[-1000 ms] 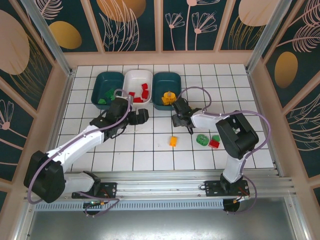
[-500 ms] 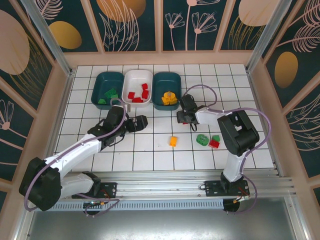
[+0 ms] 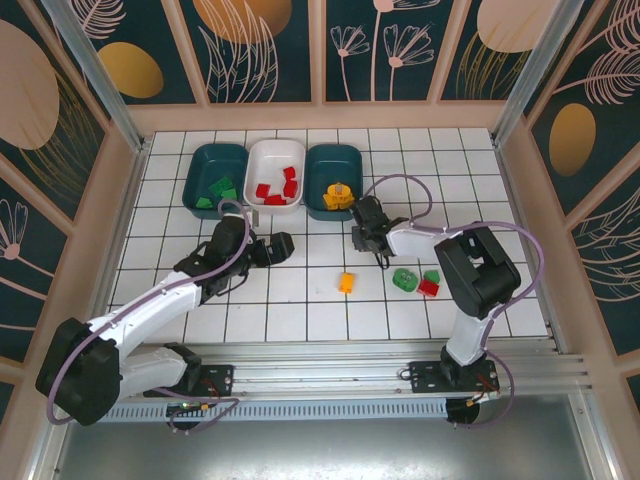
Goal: Sort the legos into containers by color
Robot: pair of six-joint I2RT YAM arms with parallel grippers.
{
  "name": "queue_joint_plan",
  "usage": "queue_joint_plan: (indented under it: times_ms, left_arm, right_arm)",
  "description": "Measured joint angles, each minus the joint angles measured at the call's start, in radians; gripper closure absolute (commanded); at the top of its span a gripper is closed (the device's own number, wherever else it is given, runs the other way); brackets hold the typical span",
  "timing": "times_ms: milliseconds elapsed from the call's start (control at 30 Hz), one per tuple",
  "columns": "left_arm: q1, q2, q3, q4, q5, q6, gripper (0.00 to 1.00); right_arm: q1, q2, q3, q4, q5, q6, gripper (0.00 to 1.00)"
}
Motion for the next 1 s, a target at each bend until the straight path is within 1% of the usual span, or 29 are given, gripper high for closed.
queue_joint_plan:
  times_ms: [167, 300, 367, 400, 467, 533, 600, 700, 767, 800, 900, 1000]
  left_arm:
    - [0.0, -0.04, -0.06, 0.016, -0.052, -0.047, 0.02]
    - [0.006, -0.088, -0.111, 0.02, -0.121, -0.105, 0.01]
    - [0.034, -0.117, -0.152, 0.035, -0.134, -0.14, 0.01]
    - [0.066, -0.131, -0.184, 0.055, -0.124, -0.158, 0.01]
    - [0.152, -0.152, -0.261, 0.114, -0.073, -0.198, 0.02]
    - [0.248, -0.179, -0.372, 0.208, 0.01, -0.248, 0.01]
    - [0.293, -0.217, -0.451, 0.251, 0.076, -0.274, 0.01]
    - [0.312, -0.307, -0.472, 0.267, 0.142, -0.279, 0.02]
    - [0.312, -0.377, -0.472, 0.258, 0.163, -0.274, 0.01]
    - [0.312, -0.41, -0.471, 0.248, 0.166, -0.27, 0.01]
    - [0.317, -0.493, -0.47, 0.203, 0.166, -0.261, 0.01]
    - [0.317, -0.522, -0.47, 0.176, 0.171, -0.253, 0.01]
  right_arm:
    - [0.064, -0.08, 0.005, -0.001, 0.032, 0.024, 0.67]
    - [0.096, -0.105, 0.076, 0.0, 0.037, 0.036, 0.67]
    - [0.114, -0.1, 0.132, 0.002, 0.025, 0.043, 0.67]
    - [0.124, -0.089, 0.167, 0.004, 0.019, 0.045, 0.67]
    - [0.145, -0.04, 0.258, 0.019, 0.009, 0.046, 0.67]
    - [0.162, 0.036, 0.362, 0.039, -0.005, 0.042, 0.67]
    - [0.172, 0.112, 0.451, 0.052, -0.022, 0.035, 0.66]
    - [0.177, 0.25, 0.613, 0.045, -0.047, 0.025, 0.66]
    - [0.177, 0.341, 0.723, 0.035, -0.06, 0.019, 0.64]
    - [0.177, 0.385, 0.777, 0.026, -0.063, 0.016, 0.62]
    - [0.177, 0.482, 0.902, -0.023, -0.069, 0.006, 0.5]
    - [0.177, 0.53, 0.976, -0.066, -0.07, 0.0, 0.45]
